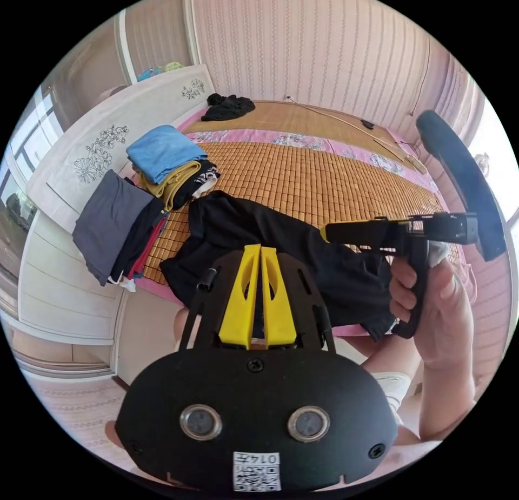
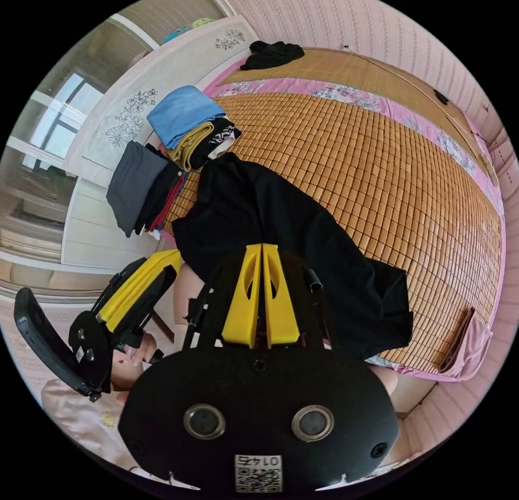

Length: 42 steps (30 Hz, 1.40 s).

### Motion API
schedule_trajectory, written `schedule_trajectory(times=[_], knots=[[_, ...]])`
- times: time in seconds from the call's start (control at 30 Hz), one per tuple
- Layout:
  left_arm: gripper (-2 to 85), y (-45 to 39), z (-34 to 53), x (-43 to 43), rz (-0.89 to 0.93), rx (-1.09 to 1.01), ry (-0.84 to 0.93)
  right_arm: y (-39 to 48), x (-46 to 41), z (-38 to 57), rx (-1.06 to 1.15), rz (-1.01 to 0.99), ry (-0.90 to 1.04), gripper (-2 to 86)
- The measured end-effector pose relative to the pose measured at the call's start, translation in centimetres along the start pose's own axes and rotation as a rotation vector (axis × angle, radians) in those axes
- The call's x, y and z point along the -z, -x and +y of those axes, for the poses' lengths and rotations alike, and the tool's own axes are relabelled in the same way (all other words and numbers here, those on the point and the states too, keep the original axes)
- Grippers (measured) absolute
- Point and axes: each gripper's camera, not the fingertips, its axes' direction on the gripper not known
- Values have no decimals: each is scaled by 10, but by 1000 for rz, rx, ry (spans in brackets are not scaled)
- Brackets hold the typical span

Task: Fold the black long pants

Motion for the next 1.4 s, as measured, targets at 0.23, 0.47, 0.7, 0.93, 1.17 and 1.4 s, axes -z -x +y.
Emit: schedule_trajectory(times=[0.23,0.47,0.7,0.93,1.17,1.4], knots=[[-9,-15,14,1,197,-24,18,76,13,17,260,-70,-58,-9],[-9,-24,26,-5,200,-22,33,77,6,27,293,-111,-33,-9],[-9,-42,51,-10,138,-91,33,73,-10,40,394,-182,73,-10],[-8,-57,67,-5,4,-50,30,68,-15,51,494,-252,111,-10],[-8,-59,68,3,28,-35,24,77,-9,59,581,-237,151,-10],[-8,-65,63,-7,72,-63,43,63,-4,57,532,-172,121,-10]])
